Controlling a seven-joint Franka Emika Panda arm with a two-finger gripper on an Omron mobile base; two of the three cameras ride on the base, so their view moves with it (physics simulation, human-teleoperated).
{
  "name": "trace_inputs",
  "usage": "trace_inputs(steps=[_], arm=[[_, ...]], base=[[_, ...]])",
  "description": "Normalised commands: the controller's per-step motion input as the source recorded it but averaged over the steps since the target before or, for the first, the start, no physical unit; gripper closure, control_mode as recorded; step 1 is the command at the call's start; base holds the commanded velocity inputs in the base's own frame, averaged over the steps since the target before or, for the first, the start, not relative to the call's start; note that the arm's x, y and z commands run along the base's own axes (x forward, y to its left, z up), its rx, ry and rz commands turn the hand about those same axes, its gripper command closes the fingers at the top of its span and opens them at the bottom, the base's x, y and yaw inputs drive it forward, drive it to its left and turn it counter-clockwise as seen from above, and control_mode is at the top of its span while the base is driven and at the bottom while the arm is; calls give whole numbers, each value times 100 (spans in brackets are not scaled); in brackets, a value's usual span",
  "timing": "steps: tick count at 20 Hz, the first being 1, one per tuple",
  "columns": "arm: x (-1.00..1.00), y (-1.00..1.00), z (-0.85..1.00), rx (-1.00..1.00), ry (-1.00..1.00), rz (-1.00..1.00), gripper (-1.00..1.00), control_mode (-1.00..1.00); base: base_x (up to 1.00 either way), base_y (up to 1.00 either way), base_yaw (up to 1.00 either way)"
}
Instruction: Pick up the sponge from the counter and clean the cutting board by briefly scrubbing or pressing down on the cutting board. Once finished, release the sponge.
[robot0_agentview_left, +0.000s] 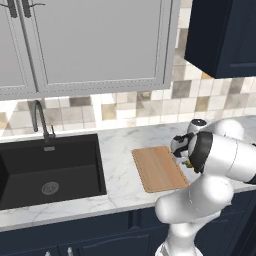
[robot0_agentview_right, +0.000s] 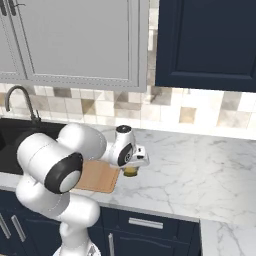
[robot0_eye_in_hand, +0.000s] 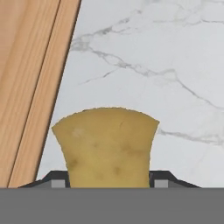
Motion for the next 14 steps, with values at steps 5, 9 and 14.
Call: trace_inputs(steps=[5,9,14], arm=[[-64,-8,50,0,-4,8,100,-100],[-65,22,31,0,7,26,100,-100],[-60,42,13,-3,10,32,100,-100]], base=[[0,0,0],[0,0,0],[0,0,0]])
